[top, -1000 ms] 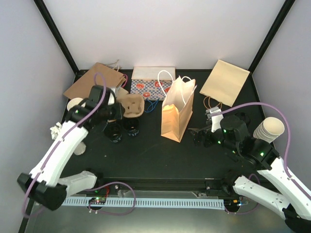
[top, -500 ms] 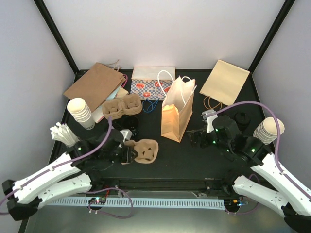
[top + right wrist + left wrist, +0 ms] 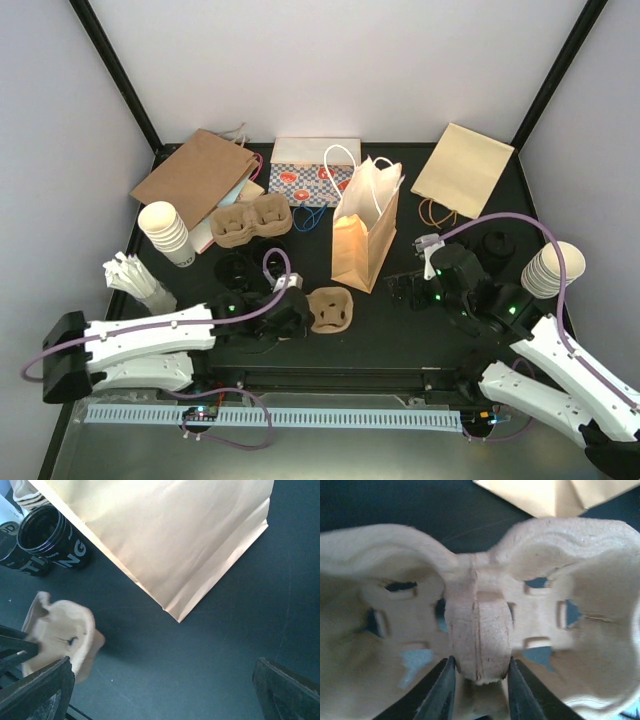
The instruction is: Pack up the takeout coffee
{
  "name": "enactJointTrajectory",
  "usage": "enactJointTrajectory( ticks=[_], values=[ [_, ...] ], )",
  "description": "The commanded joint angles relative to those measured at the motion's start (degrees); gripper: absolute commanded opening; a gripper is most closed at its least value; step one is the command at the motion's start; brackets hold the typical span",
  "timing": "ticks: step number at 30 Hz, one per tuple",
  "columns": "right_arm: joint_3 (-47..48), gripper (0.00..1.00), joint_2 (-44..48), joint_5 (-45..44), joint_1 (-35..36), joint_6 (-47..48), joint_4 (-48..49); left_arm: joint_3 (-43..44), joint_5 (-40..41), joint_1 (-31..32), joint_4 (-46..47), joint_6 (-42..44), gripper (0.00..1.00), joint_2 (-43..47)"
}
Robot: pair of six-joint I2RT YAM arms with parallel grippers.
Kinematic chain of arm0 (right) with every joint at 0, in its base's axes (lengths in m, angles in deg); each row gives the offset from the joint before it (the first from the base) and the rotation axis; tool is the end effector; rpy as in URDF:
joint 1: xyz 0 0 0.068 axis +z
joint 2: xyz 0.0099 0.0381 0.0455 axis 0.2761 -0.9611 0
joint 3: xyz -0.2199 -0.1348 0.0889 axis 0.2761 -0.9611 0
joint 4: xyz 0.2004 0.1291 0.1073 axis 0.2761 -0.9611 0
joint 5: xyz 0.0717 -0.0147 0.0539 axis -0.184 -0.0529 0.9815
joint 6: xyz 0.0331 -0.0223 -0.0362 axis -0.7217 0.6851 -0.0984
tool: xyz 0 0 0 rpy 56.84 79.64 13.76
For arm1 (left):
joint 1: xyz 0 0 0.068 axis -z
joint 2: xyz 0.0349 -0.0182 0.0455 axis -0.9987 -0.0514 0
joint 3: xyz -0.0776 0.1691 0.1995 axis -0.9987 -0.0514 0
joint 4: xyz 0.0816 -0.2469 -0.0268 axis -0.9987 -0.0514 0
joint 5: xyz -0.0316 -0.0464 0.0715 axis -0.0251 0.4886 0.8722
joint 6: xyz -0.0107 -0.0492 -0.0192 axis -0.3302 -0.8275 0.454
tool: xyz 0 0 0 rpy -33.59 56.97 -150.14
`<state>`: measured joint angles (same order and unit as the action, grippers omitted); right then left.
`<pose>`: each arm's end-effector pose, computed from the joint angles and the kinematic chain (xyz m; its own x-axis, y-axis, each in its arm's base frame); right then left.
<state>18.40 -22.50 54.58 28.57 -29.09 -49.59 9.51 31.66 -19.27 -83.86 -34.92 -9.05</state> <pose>0.1020 0.0964 0.3073 -0.7372 -0.0633 -0.6727 -0.3516 0.8861 0.3019 0.0795 -0.1787 0.2246 -0.9241 -0.1273 -0.3602 0.0678 0.8732 -0.4826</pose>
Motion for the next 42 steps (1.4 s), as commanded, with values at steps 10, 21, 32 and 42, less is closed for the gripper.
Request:
enactJointTrajectory(
  ticks=[10,21,32,42],
  values=[
    [0.8,1.00,-4.3,-0.6,-0.1,-2.7,-2.7,8.2,4.8,2.4,-0.9,-1.1,0.76,-2.4],
    [-2.2,1.00,-8.5,-0.8,6.0,-12.0,0.0,-0.3,-1.8,-8.7,-2.4,10.0,0.81,14.0],
    [-4.3,1.00,-14.5,-4.5,20.3,-27.5,11.5,-10.7,-19.4,-25.6,4.7,17.1,0.83,19.0],
    [-4.3,1.00,-23.0,-5.1,26.7,-36.1,18.8,-13.8,-27.5,-33.0,12.5,22.7,0.79,12.5]
  ],
)
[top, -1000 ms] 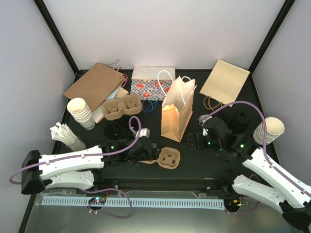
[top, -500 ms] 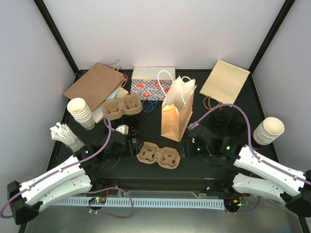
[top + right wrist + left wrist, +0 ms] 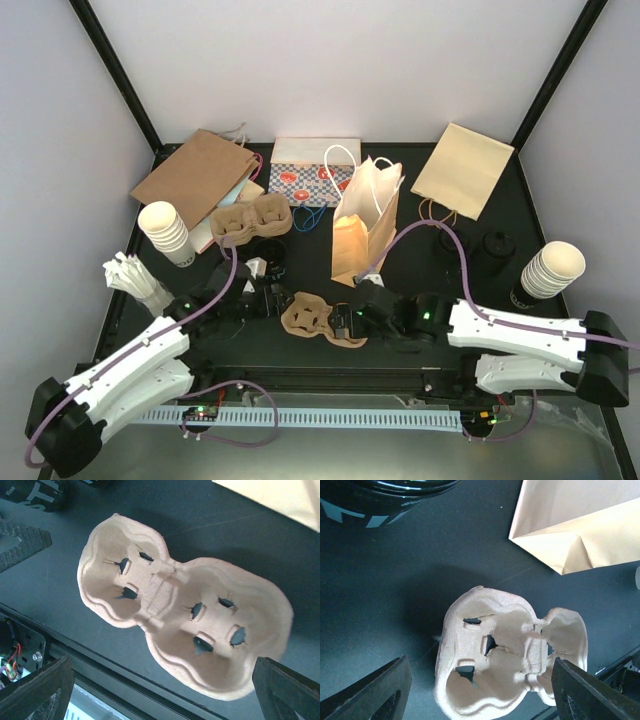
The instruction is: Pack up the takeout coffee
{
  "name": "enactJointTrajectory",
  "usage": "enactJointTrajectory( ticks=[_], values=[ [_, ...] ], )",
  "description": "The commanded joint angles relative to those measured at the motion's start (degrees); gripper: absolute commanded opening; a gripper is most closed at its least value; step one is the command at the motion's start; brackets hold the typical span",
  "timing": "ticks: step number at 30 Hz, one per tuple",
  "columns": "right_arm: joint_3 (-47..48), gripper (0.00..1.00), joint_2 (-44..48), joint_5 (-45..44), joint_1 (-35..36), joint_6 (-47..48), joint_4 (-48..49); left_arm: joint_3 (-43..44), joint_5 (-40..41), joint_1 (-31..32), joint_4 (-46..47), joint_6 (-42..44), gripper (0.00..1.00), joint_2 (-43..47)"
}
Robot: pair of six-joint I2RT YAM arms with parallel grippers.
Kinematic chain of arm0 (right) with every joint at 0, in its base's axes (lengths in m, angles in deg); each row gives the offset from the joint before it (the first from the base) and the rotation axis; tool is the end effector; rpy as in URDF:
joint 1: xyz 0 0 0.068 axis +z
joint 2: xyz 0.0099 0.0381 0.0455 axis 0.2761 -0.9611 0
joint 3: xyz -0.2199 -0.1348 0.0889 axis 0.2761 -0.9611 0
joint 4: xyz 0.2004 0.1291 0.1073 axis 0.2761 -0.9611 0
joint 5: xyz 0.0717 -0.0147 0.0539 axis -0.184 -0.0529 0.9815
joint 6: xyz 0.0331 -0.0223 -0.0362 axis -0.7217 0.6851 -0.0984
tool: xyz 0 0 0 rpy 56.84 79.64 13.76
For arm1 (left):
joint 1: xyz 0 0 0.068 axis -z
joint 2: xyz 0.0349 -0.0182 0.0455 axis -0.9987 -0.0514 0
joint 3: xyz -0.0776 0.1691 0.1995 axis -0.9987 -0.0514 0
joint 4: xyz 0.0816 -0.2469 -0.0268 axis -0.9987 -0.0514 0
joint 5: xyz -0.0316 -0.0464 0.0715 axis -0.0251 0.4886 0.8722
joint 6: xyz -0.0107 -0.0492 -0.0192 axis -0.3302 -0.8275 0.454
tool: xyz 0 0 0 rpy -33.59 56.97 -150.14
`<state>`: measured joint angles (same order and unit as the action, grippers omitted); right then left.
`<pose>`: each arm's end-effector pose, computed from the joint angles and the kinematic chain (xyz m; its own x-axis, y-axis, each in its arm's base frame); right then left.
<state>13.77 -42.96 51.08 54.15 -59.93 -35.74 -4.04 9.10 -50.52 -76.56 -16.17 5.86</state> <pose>0.0776 0.2002 0.2421 -0.9164 -0.0356 -0.3987 -0.2286 0.8642 0.4482 0.1201 -0.0988 0.1980 -0.9069 -0.2266 -0.3552 0.0502 0.7789 -0.6251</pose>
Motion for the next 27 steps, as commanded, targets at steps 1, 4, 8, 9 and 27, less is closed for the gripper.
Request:
enactJointTrajectory(
  ticks=[1,4,8,9,27],
  values=[
    [0.5,1.00,-3.4,-1.5,1.4,-5.6,5.6,-0.4,-5.3,-2.1,5.7,4.5,0.78,-3.2],
    [0.6,1.00,-6.2,-0.7,1.7,-5.7,7.7,-0.4,-7.8,-2.7,7.4,6.5,0.77,-5.7],
    [0.5,1.00,-9.5,-0.7,1.7,-6.6,8.8,0.7,-9.0,-2.8,6.7,8.7,0.77,-9.5],
    [0.4,1.00,-10.3,-0.8,1.7,-6.8,9.1,0.9,-9.1,-2.9,6.6,9.0,0.77,-10.6],
    [-1.7,1.00,-17.1,6.5,-5.7,3.3,13.3,-4.3,-20.3,-2.6,18.5,8.2,0.69,-18.5]
  ],
)
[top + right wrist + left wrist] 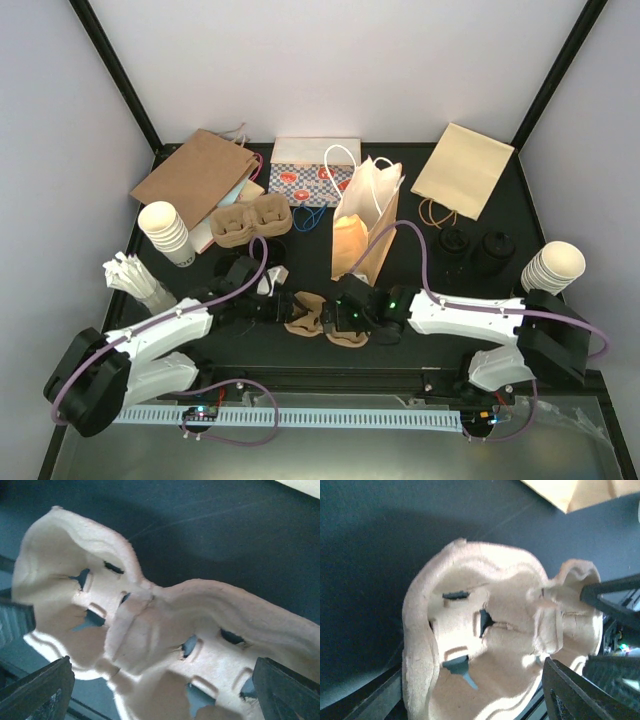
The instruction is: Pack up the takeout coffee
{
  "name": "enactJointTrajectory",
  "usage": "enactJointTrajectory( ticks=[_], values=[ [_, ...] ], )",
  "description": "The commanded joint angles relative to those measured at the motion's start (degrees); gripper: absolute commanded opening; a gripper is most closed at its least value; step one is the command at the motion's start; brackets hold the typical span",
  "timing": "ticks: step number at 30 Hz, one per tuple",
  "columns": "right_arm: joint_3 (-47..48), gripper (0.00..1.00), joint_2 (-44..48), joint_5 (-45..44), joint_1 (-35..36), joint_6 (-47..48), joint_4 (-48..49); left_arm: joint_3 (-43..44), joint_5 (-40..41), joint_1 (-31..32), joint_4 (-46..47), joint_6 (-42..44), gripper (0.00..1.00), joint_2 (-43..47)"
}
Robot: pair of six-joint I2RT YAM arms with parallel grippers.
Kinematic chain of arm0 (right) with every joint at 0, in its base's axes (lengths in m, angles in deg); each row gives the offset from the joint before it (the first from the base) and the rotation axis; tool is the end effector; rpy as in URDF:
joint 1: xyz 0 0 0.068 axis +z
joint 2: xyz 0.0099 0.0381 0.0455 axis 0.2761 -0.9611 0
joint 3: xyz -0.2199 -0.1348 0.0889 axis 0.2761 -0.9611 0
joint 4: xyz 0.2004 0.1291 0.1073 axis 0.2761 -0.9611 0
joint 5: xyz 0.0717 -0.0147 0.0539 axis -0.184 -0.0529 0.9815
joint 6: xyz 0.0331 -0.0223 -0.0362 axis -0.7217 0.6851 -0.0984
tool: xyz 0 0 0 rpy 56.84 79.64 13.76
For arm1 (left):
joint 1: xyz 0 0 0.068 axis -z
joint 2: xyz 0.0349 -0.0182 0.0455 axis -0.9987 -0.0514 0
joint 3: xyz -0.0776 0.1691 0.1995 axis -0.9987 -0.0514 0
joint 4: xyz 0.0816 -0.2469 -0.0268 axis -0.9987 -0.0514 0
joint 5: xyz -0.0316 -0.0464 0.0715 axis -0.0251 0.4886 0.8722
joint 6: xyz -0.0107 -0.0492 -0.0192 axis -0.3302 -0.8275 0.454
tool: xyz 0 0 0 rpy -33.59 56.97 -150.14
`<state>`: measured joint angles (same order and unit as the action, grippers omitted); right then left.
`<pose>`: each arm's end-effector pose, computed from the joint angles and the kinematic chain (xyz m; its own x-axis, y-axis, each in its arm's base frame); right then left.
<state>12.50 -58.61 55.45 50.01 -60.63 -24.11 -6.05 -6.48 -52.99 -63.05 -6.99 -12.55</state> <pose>0.1071 0.2349 0.1879 -0.9524 -0.0184 -0.3043 -0.1501 0.8970 0.4157 0.1463 -0.1193 0.1570 -0.9700 -0.0066 -0.2431 0.1642 0.7197 -0.6746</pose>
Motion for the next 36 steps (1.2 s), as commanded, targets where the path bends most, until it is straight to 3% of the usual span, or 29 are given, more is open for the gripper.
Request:
enactJointTrajectory(
  ticks=[1,10,17,27,30,36],
  values=[
    [-0.3,1.00,-1.9,2.3,-2.1,4.9,1.6,-3.0,-6.0,0.1,6.2,-1.6,0.68,-0.2],
    [3.0,1.00,-6.1,1.4,-4.4,10.2,-0.7,-7.0,-7.1,4.1,8.2,-7.4,0.65,4.7],
    [5.4,1.00,-6.6,0.1,-4.4,14.3,-2.6,-7.2,-5.5,11.5,13.3,-12.9,0.65,3.8],
    [2.0,0.95,-1.5,-2.0,-3.1,10.4,-5.9,-5.3,-1.3,18.5,14.5,-17.7,0.65,2.5],
    [1.8,0.93,-1.2,-2.8,-1.3,9.4,-6.2,-4.8,-0.2,19.0,12.2,-17.2,0.68,2.7],
    [3.9,0.89,-4.6,-4.4,1.3,9.3,-7.2,-1.2,8.0,18.3,-1.1,-14.5,0.78,6.7]
  ],
)
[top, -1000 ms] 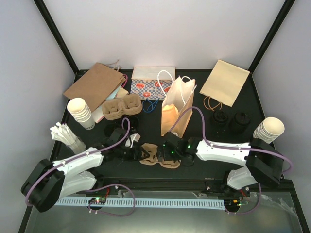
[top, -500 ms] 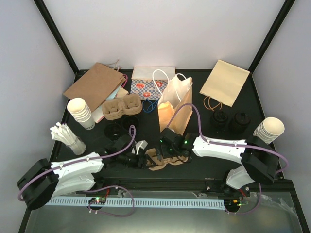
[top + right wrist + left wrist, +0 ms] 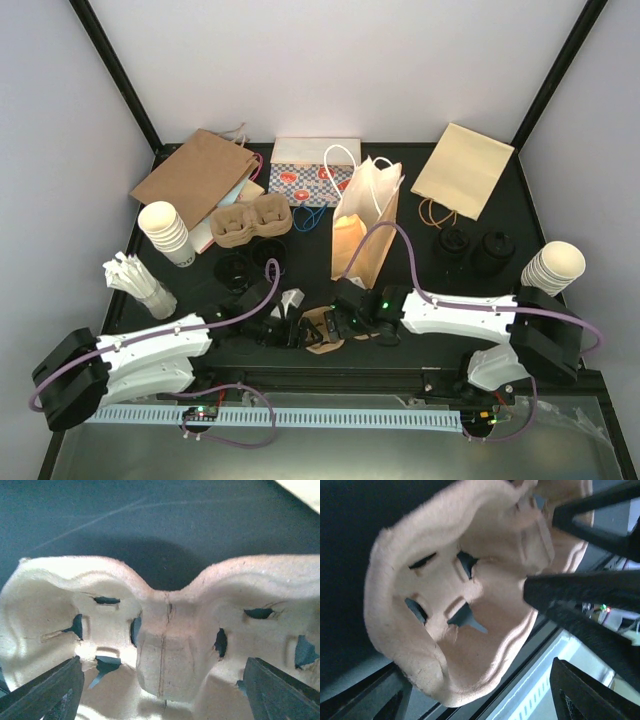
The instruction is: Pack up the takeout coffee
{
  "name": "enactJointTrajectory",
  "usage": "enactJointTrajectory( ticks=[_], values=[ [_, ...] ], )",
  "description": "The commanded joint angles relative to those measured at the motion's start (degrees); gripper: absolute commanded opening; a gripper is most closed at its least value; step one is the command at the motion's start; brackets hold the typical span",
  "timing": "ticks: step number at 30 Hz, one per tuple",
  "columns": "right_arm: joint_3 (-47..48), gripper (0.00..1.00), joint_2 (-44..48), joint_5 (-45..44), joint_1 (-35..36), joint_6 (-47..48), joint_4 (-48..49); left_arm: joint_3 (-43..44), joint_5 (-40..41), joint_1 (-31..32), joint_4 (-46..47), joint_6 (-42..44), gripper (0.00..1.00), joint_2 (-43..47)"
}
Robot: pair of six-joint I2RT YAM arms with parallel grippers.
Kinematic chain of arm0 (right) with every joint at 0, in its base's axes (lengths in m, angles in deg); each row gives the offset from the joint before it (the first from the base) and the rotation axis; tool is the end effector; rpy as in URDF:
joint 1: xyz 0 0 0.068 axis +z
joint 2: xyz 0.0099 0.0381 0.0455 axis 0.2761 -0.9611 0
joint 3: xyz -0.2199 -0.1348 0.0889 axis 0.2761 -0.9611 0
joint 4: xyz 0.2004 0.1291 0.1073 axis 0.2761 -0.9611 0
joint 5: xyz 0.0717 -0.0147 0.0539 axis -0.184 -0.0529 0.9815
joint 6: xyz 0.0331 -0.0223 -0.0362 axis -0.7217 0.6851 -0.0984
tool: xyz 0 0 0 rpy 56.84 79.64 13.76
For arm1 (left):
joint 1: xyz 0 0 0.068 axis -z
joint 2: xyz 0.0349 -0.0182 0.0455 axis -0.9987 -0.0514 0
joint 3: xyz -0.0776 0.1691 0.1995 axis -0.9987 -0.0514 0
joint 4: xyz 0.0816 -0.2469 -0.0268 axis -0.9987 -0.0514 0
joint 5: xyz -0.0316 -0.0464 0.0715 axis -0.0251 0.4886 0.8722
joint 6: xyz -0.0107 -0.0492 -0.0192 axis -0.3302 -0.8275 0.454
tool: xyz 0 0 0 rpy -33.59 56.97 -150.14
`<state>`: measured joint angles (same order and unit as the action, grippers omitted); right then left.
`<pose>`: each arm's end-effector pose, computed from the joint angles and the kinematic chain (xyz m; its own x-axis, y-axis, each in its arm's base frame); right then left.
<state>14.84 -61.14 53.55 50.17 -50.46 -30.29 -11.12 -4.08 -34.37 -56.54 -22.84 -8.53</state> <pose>0.1076 0.2351 0.1836 -0.9198 -0.2052 -0.3346 -0.2990 0.9185 0.2588 0.0956 -0.1511 0.1495 -0.9866 0.0878 -0.1378 0.1615 0.6512 -0.7415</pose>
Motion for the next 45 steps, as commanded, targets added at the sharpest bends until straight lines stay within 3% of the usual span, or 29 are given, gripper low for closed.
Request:
enactJointTrajectory(
  ticks=[1,15,19,26,28,36,45],
  values=[
    [1.7,0.88,-2.7,-2.5,1.3,-0.8,-1.0,3.9,6.0,-0.4,-8.3,1.3,0.78,3.3],
    [5.9,0.66,-9.7,-7.6,3.0,0.4,-3.9,6.0,10.2,-3.3,-17.5,5.0,0.80,10.5],
    [6.3,0.55,-10.1,-7.6,3.1,0.7,-3.7,6.9,11.1,-3.7,-19.3,5.8,0.80,10.9],
    [6.6,0.47,-8.9,-7.7,3.1,0.8,-4.3,7.9,11.5,-4.2,-21.0,6.5,0.79,11.5],
    [6.6,0.40,-8.5,-8.0,3.1,0.9,-4.7,8.3,11.8,-4.3,-21.6,6.8,0.79,11.6],
    [7.1,0.40,-5.1,-8.4,3.2,1.1,-6.7,10.5,12.3,-4.8,-24.8,8.1,0.79,12.3],
    [8.6,0.40,5.3,-10.6,3.1,3.6,-11.2,12.5,16.0,-5.5,-27.5,8.5,0.79,16.4]
  ],
)
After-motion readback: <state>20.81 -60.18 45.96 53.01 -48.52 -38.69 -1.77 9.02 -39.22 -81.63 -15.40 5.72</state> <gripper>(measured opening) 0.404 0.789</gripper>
